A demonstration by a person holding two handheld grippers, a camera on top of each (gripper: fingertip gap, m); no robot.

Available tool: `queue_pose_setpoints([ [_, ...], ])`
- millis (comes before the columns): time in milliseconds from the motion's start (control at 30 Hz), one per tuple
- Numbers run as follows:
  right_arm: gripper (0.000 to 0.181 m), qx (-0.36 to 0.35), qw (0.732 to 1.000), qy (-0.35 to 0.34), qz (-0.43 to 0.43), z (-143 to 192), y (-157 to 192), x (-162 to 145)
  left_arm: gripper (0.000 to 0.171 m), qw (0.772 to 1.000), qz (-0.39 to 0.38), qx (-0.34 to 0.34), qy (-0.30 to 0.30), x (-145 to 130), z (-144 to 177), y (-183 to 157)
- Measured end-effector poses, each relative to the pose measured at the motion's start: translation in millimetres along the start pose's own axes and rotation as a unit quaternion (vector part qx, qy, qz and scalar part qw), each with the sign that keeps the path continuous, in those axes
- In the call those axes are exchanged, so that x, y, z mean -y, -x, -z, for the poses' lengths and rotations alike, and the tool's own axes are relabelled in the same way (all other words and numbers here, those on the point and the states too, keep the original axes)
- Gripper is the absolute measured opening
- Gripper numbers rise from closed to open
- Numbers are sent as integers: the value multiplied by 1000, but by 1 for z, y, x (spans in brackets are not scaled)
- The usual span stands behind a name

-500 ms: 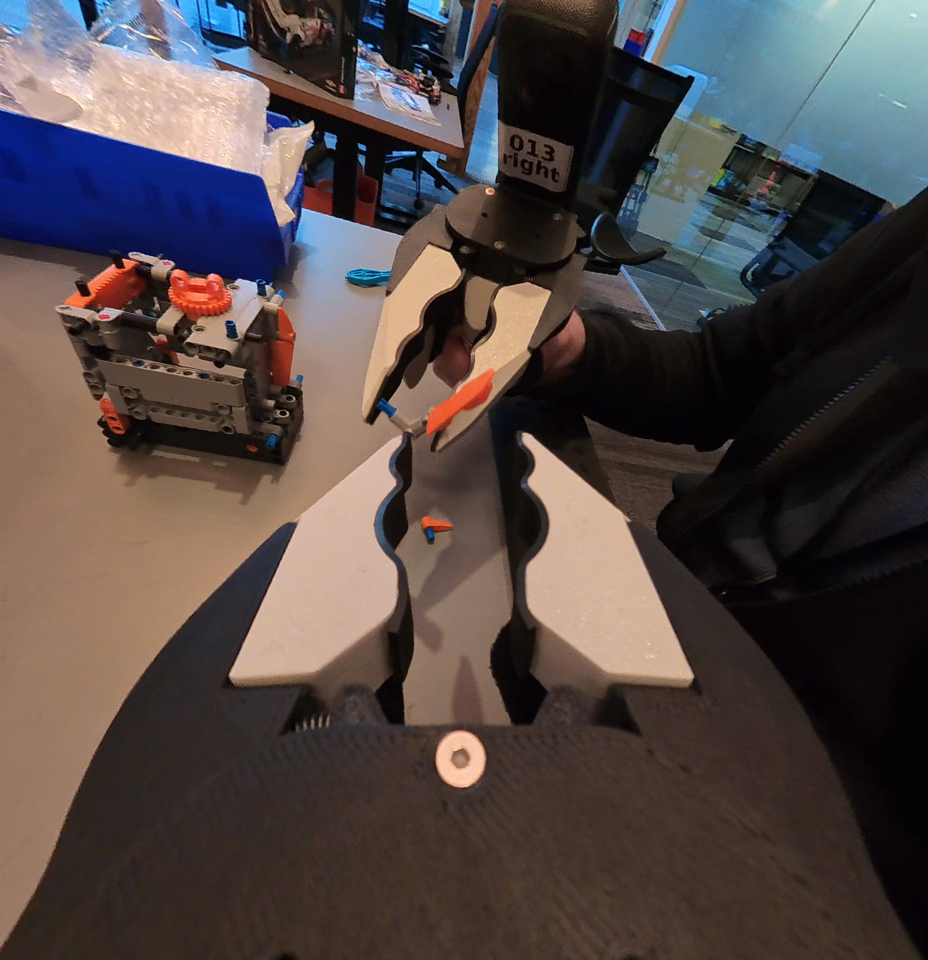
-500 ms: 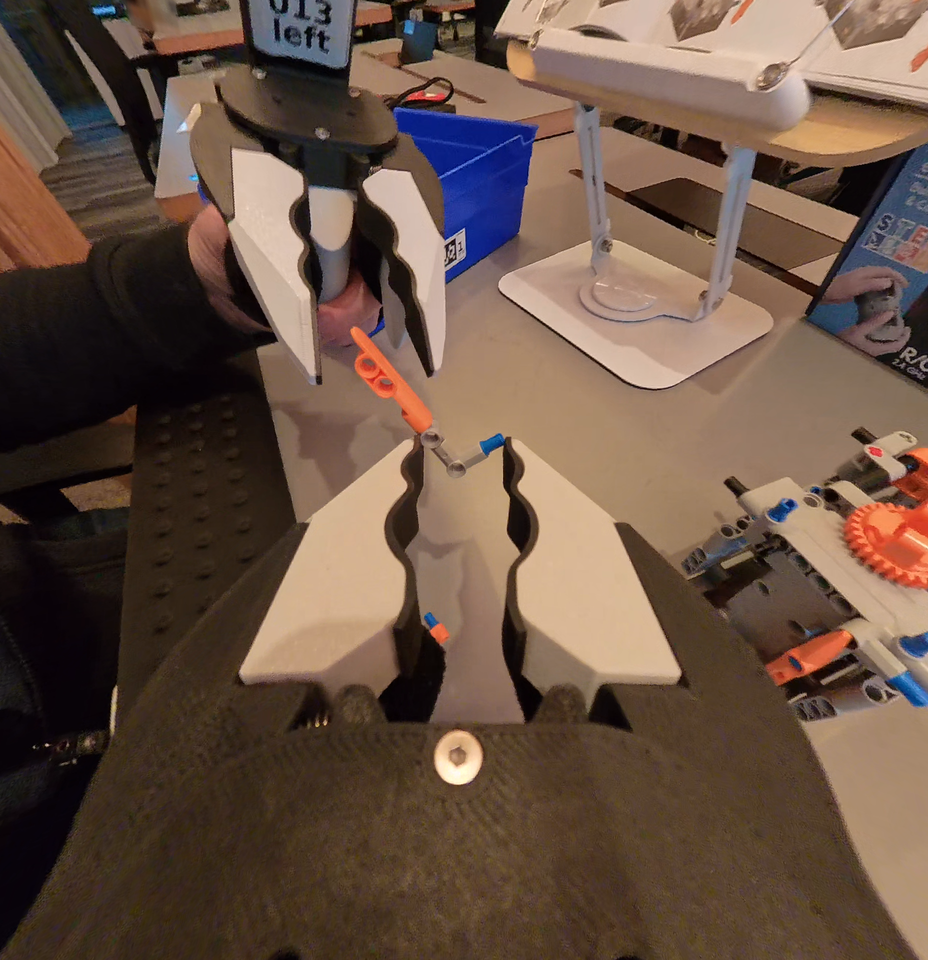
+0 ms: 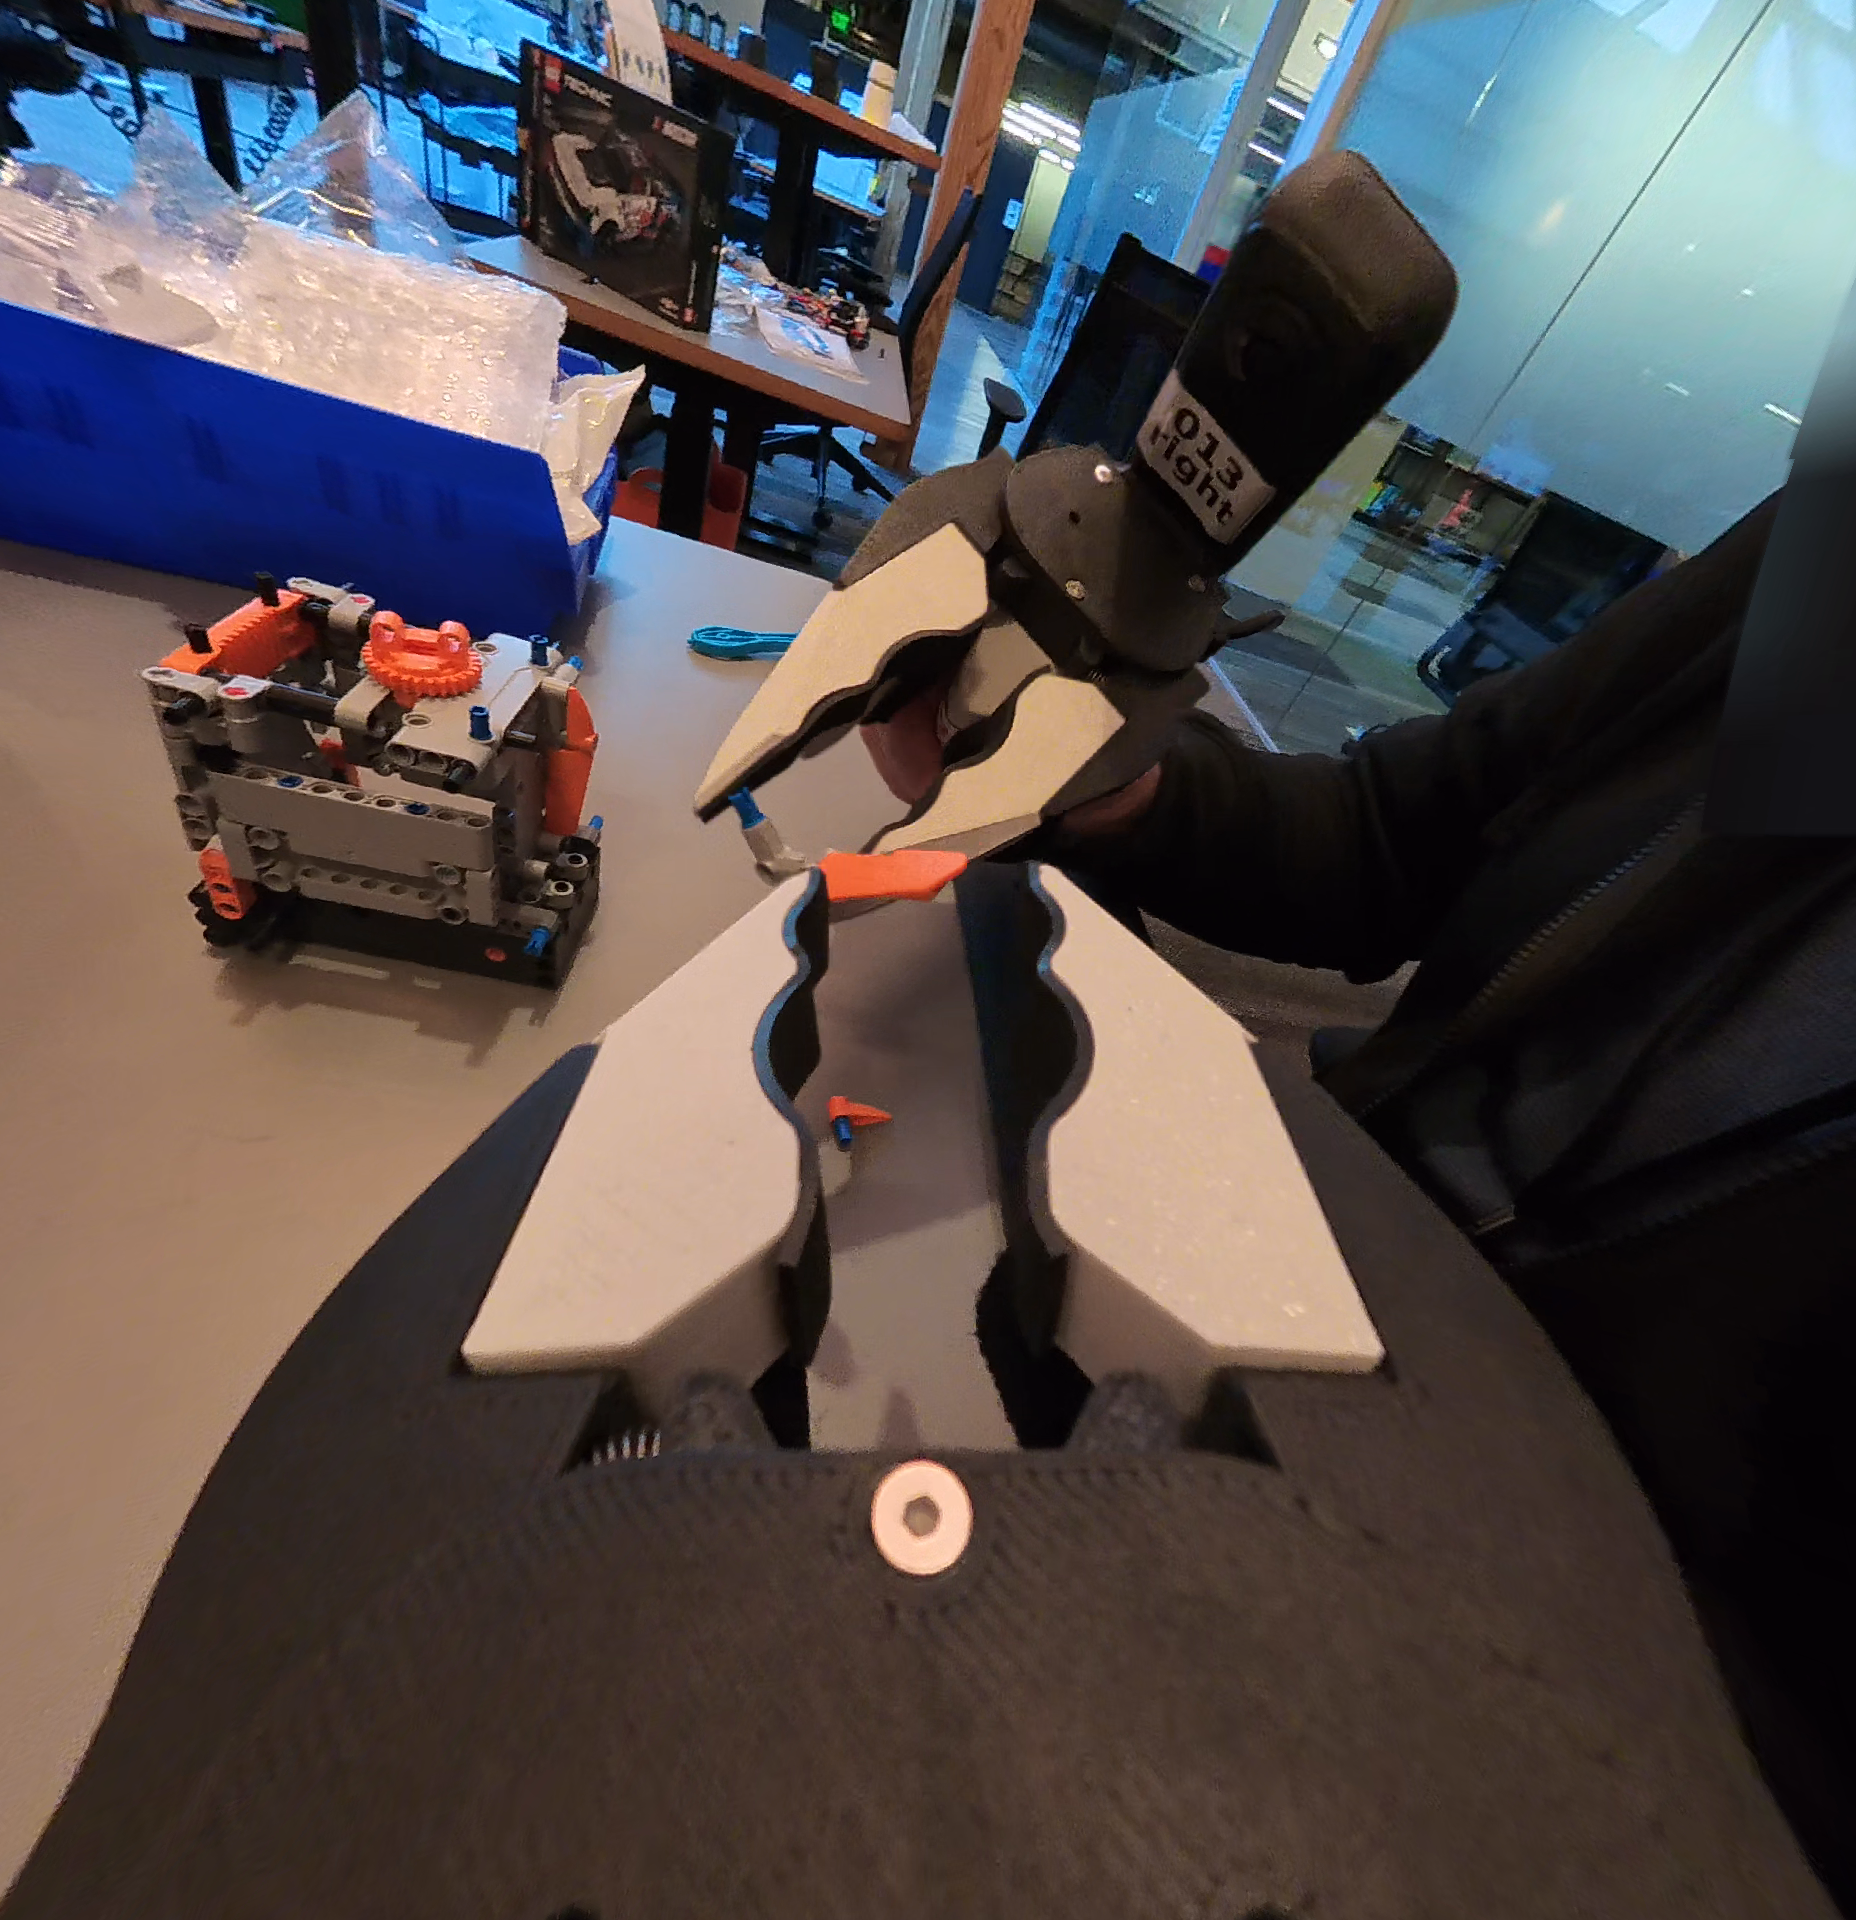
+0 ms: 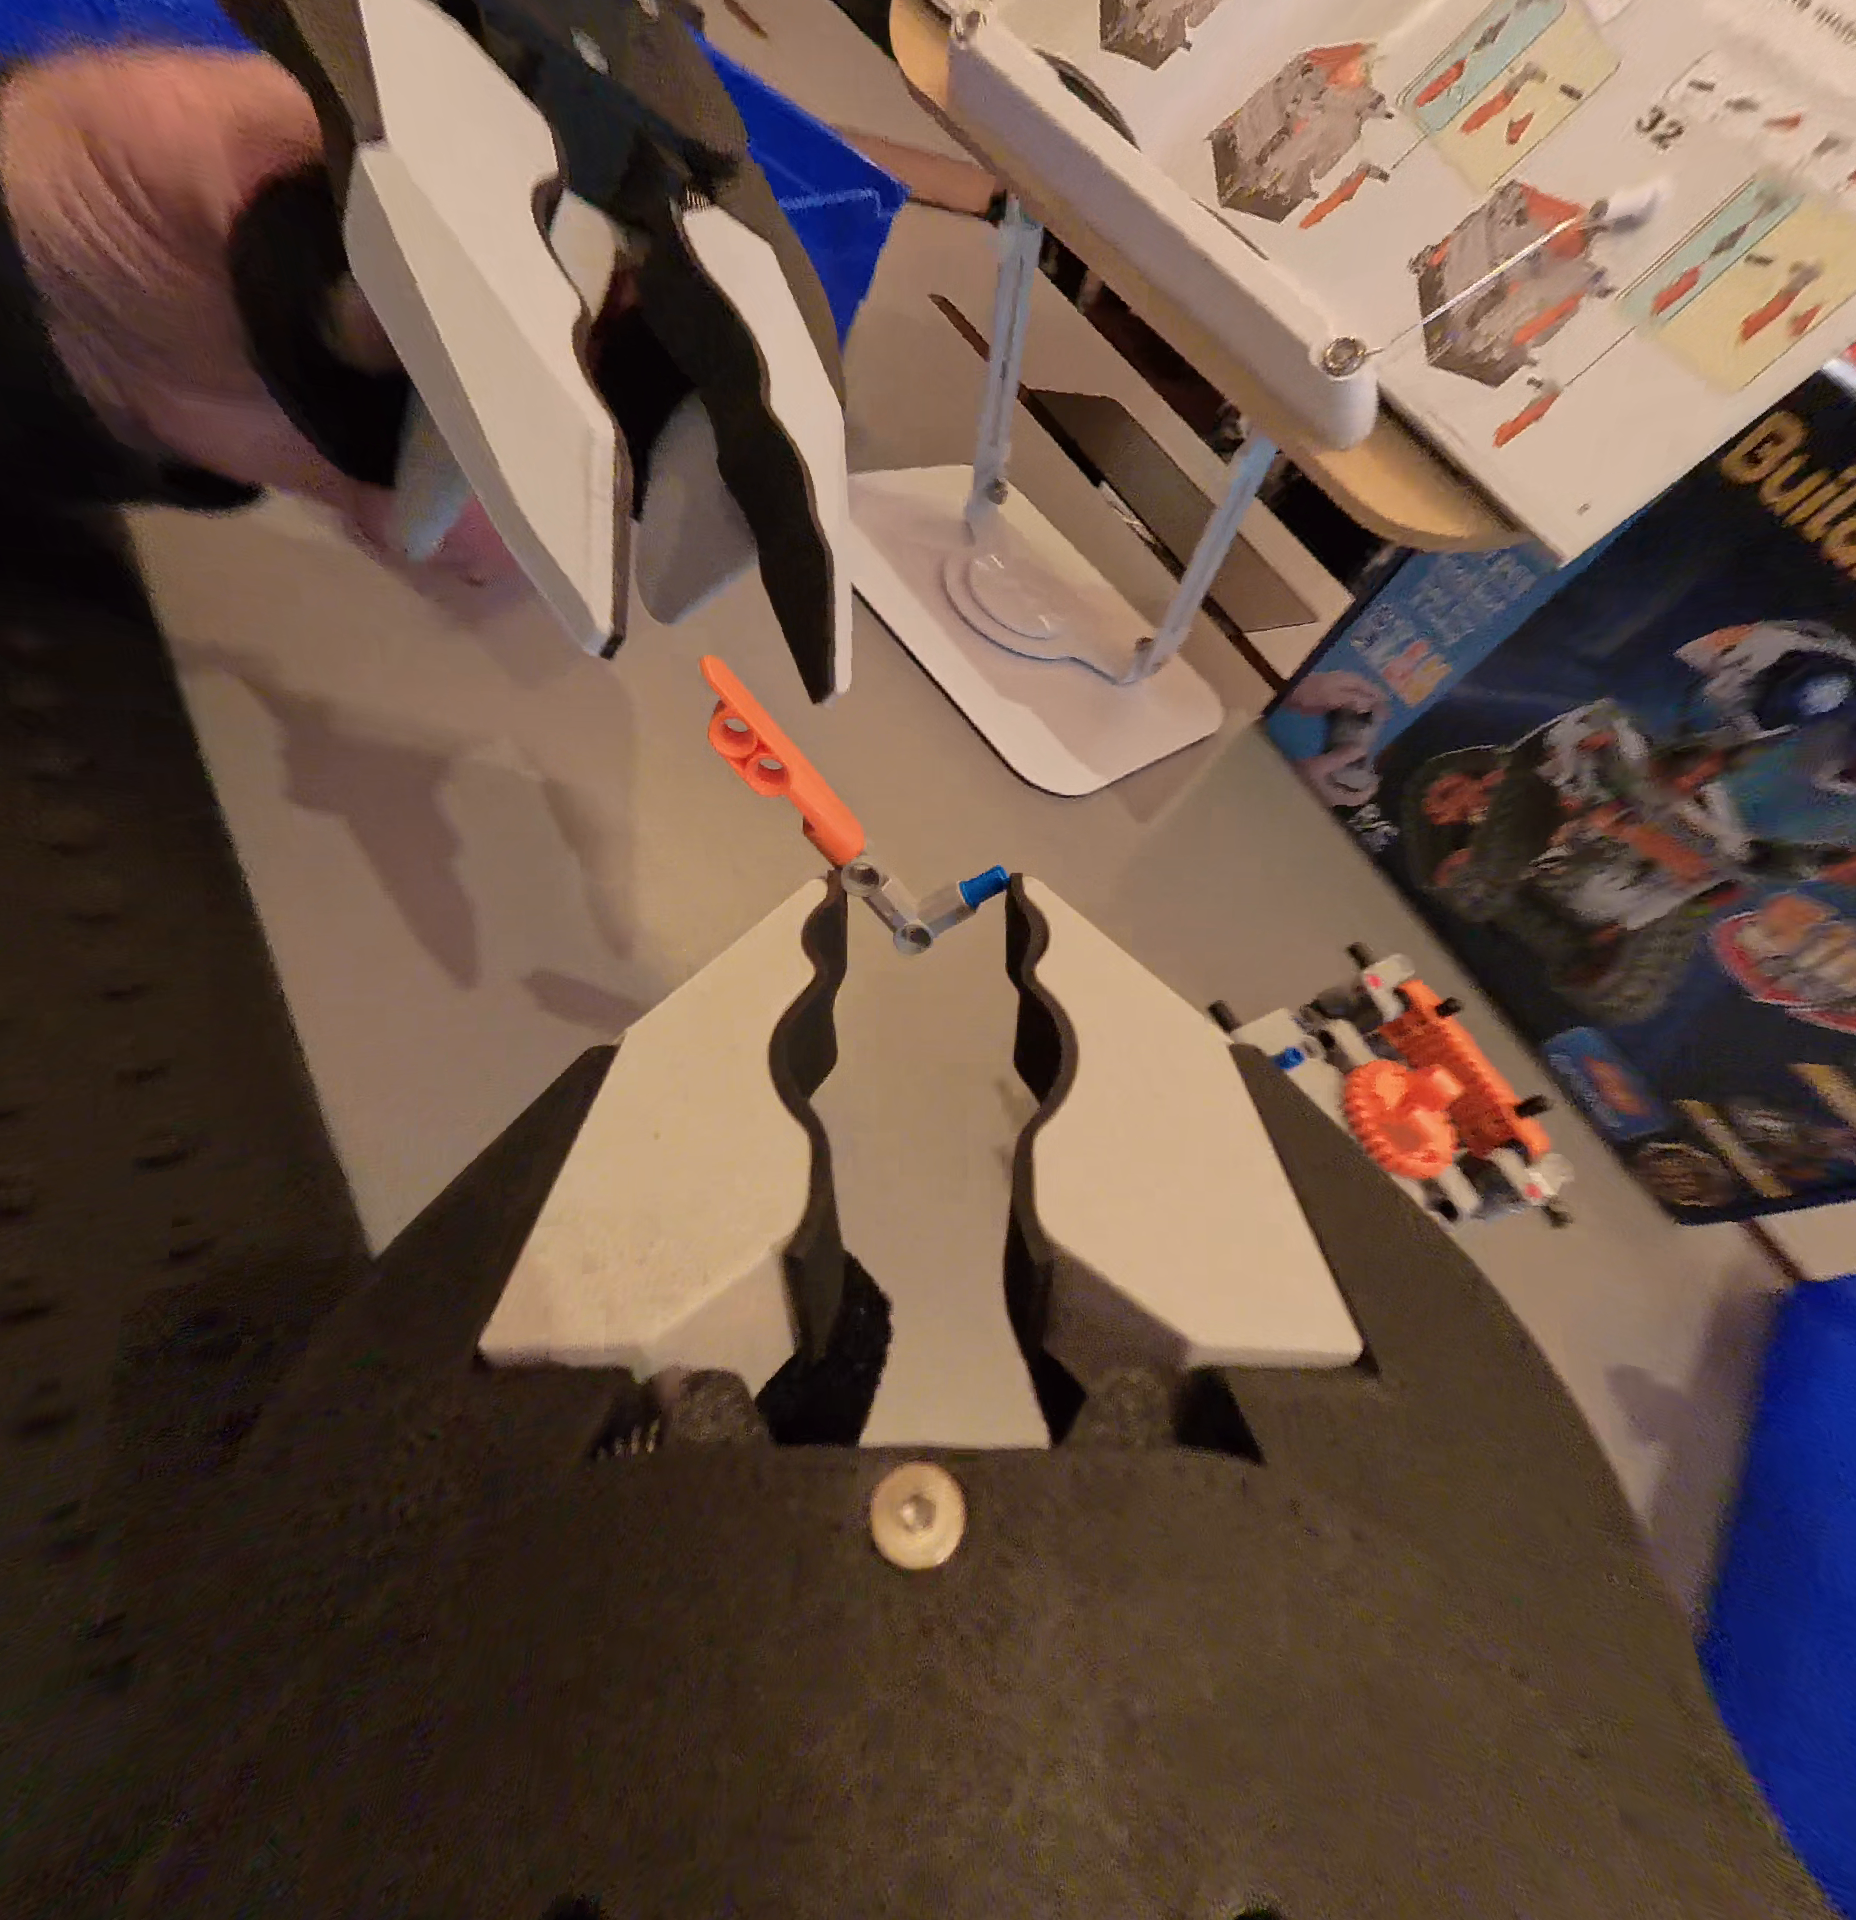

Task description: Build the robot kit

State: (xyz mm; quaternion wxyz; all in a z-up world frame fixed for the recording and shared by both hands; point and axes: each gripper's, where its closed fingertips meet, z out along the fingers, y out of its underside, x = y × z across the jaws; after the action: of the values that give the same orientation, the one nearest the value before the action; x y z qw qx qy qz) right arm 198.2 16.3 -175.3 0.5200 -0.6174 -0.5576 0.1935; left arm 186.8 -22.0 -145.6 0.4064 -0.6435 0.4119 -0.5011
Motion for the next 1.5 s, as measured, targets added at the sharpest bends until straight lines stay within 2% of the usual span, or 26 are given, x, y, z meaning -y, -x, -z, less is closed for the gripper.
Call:
queue_pose_setpoints([
  [200,28,-61,990,6,128,6,-7,10,38,997,71,-39,-3,-4,0,0],
  [400,28,-115,947,25,299,9,-5,21,37,987,136,-90,-3,-7,-5,-4],
  [467,28,-117,935,28,335,8,-2,24,31,984,148,-102,-8,-7,-7,-4],
  [567,28,-123,918,24,375,8,1,30,15,983,145,-114,-1,-11,-12,-8],
  [700,29,-128,910,18,393,9,0,35,8,983,138,-122,-15,-8,-13,-11],
  [800,30,-124,924,8,362,11,-4,38,5,988,109,-102,-27,-4,-12,-8],
  [867,39,-112,946,-4,303,14,-10,40,5,990,89,-98,-47,5,-10,-10],
  [933,35,-86,970,-13,227,17,-14,38,4,992,70,-87,-64,11,-7,-9],
  [1033,33,-7,997,-43,59,18,-10,36,4,992,54,-78,-79,16,-6,-8],
  [1100,34,48,996,-69,-42,19,-6,38,5,993,41,-73,-82,17,-7,-9],
  [1167,26,90,985,-94,-113,22,-4,41,5,994,30,-67,-86,19,-8,-9],
  [1267,25,99,980,-87,-147,24,-9,31,5,995,23,-55,-86,18,-6,-5],
  [1400,22,112,983,-11,-143,25,-7,0,5,995,22,-38,-87,15,-1,3],
  [1500,20,152,974,63,-158,27,6,-33,5,995,26,-33,-89,13,1,6],
])
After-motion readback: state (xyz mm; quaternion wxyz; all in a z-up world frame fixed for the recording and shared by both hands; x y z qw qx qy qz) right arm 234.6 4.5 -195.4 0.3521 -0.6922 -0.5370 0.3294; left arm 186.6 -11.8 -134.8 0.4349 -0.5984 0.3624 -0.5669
